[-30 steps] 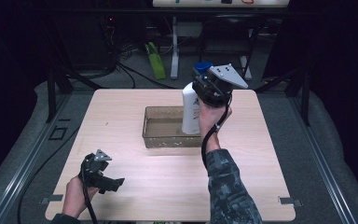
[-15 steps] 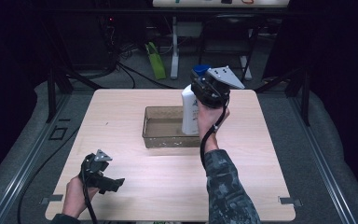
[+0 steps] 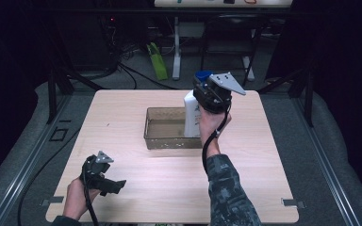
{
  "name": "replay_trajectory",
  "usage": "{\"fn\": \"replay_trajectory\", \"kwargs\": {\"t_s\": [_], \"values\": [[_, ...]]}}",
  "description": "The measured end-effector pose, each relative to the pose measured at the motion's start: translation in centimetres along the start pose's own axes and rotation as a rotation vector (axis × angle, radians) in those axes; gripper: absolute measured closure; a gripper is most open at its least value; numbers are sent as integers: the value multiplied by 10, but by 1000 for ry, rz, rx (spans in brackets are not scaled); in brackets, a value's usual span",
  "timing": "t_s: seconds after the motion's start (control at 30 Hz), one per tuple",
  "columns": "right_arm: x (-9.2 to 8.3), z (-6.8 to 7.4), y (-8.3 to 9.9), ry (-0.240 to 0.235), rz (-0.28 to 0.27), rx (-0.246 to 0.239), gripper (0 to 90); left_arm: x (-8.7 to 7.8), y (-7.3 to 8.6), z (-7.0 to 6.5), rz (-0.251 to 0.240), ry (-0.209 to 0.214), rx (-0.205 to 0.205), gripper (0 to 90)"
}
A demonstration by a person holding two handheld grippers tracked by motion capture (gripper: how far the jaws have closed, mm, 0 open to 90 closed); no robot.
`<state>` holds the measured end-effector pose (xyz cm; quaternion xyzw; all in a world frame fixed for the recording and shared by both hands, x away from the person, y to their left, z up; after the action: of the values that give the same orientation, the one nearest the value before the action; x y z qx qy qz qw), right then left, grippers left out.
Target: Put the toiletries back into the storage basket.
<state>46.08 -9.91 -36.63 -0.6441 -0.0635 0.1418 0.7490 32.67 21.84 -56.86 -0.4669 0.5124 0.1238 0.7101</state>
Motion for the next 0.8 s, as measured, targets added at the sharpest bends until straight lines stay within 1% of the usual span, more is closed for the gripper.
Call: {"fn": "replay_trajectory", "kwargs": {"t_s": [0.3, 0.47, 0.63, 0.8], "values": [[-2, -2, 11, 6, 9, 15, 588, 0, 0, 0, 2, -1, 1, 0], [-4, -1, 16, 12, 10, 20, 587, 1, 0, 0, 2, -6, 0, 0], [-6, -1, 19, 18, 8, 14, 587, 1, 0, -1, 6, -1, 2, 0], [-6, 1, 23, 28, 16, 20, 585, 1, 0, -2, 8, 0, 5, 0]]}}
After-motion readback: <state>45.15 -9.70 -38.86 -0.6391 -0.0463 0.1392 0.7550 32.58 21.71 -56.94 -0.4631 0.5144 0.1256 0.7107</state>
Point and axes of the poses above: each handheld gripper's, and its own axes: x roughly forward along the jaws, y roughly out of its underside, z roughly to its left, the point moved 6 cm from there along x, roughly forward along the jaws, and after that the axes turned 3 degrees about x, right-handed, at the moved point
